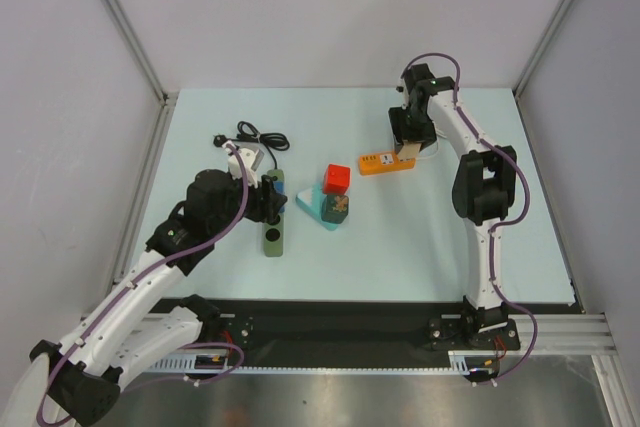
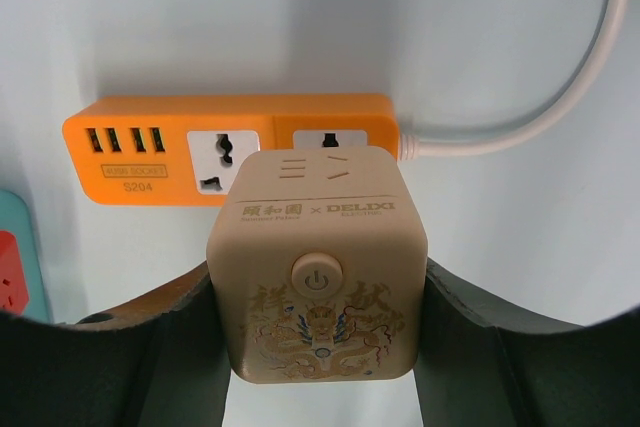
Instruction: Insert the plug
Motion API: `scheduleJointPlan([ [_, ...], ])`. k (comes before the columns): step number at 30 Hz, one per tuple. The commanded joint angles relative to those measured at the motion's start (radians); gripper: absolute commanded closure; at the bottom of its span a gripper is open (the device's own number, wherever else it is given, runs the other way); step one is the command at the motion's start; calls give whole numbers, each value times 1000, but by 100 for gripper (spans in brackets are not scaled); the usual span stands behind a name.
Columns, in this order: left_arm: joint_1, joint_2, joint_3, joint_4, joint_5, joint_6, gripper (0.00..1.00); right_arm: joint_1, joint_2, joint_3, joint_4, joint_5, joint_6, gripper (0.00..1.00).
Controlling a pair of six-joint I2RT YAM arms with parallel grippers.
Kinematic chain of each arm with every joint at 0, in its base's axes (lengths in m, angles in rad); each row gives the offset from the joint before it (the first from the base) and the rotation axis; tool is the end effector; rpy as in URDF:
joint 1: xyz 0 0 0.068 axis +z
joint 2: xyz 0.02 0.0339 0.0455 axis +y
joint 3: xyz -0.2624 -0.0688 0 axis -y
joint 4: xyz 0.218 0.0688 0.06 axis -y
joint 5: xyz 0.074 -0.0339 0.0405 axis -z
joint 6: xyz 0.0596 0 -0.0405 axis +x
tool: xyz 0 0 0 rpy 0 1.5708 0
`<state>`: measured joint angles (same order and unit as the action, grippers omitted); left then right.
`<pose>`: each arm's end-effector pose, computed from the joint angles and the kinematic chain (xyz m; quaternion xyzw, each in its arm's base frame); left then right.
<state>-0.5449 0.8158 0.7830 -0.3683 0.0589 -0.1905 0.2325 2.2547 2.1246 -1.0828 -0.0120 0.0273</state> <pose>0.1546 -0.0978 0.3053 0.1629 0.8175 -0.2213 0.5061 0.4441 0.1059 0.2230 -0.1018 0.9787 0.0289 0.1757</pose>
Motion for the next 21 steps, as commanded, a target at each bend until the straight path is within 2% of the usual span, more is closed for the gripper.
scheduleJointPlan([
  [1,2,-7,-1,29,4,17,41,2,-52,43,9,12,16,100],
  [7,0,-6,-1,29,4,17,41,5,-40,20,20,53,37,100],
  [21,0,-7,1,31,9,17,41,11,-49,-101,104,23,57,100],
])
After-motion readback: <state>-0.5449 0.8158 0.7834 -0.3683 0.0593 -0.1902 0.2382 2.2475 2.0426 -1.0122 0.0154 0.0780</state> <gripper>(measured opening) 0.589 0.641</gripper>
